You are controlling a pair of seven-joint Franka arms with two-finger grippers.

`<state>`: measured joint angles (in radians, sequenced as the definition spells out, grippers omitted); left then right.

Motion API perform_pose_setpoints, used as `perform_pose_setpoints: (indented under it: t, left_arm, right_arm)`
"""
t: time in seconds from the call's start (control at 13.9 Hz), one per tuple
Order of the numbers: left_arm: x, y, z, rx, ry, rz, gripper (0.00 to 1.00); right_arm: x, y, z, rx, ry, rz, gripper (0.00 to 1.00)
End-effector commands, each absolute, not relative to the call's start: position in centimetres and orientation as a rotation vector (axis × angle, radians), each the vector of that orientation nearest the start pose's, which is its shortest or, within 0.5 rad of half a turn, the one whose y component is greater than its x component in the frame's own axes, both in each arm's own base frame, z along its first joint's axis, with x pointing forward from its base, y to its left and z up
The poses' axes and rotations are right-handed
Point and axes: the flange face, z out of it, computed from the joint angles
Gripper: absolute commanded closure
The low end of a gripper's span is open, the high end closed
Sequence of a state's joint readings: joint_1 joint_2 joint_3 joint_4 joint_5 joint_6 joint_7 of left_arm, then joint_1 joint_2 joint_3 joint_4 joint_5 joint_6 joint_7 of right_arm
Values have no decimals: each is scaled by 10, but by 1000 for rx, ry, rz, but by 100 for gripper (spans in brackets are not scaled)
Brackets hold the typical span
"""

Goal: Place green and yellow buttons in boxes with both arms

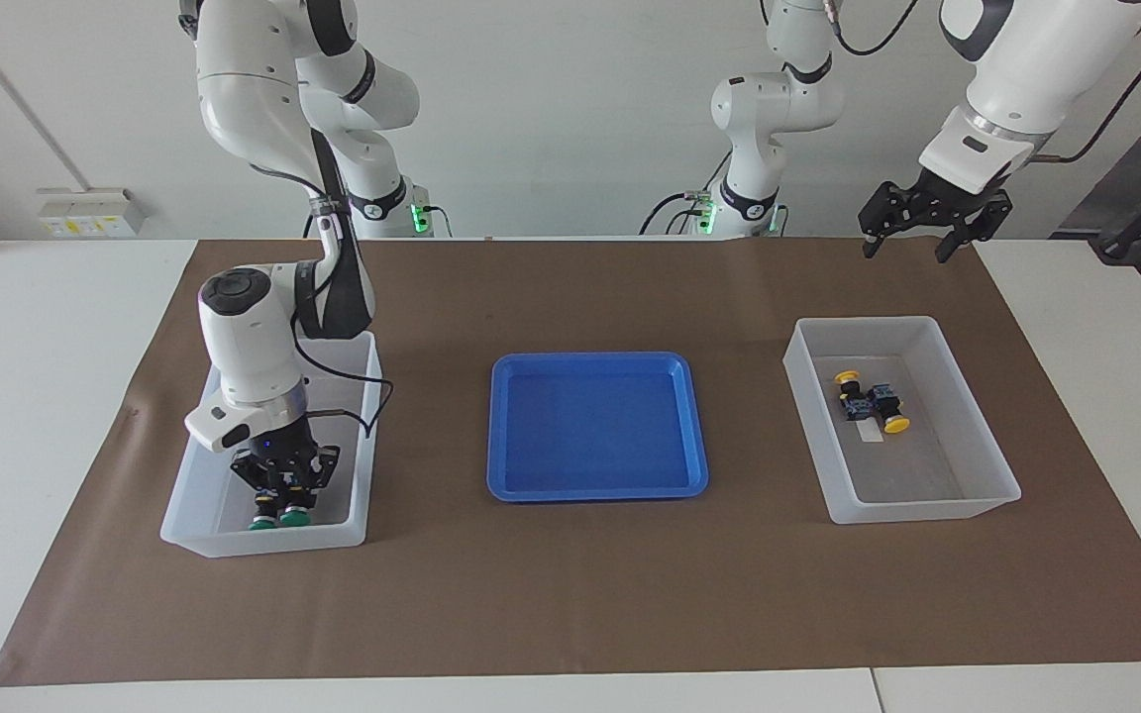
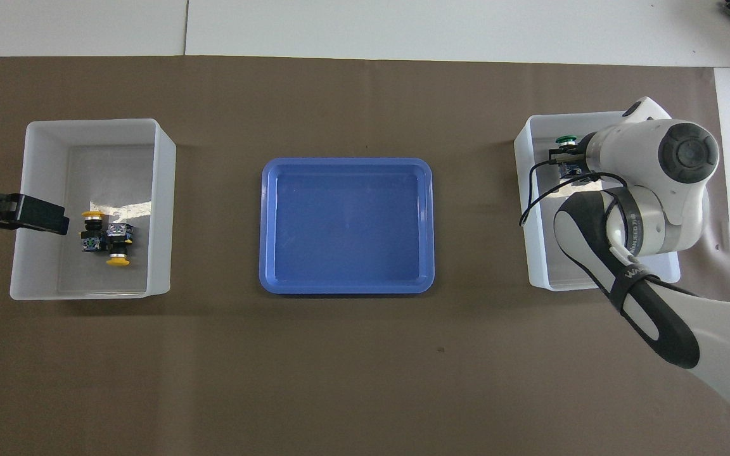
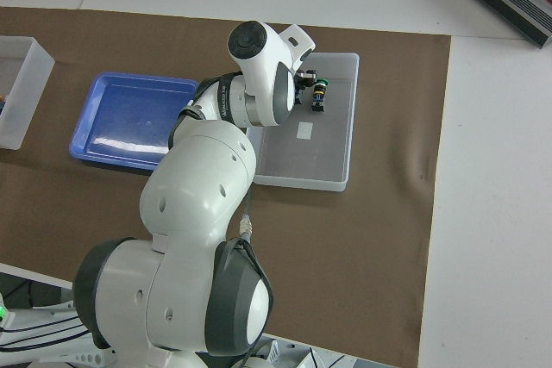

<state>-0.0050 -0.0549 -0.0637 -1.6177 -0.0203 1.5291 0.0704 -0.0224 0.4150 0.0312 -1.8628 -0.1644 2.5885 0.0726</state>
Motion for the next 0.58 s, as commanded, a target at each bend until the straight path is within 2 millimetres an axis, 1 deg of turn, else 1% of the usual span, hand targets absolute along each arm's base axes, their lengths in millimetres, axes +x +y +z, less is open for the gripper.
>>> perform_pose_setpoints:
  t: [0.0,0.07,0.14,0.22,0.36,0.43,0.5]
  left_arm:
    - [526,-40,635,-3178,113,56,0]
    - [525,-40,645,-3181,117,49,0]
    - [522,-41,651,-3174,120,82,0]
    - [522,-39,655,-3179,117,83,0]
    - [521,-40,651,-3183,122,80,0]
    - [519,-39,646,-3182,109,100,0]
    - [518,-41,644,-3180,111,110,0]
  right_arm:
    - [666,6,327,-3163,-85,-519,100]
    - [666,5,326,-3163,-82,-517,92]
    - [666,5,326,-3162,-70,-517,39]
    - [666,5,326,-3159,-41,-517,0]
    - [668,5,328,-3156,-21,-527,0]
    - [668,5,329,-3155,-21,-529,0]
    - [669,6,334,-3155,-20,-535,0]
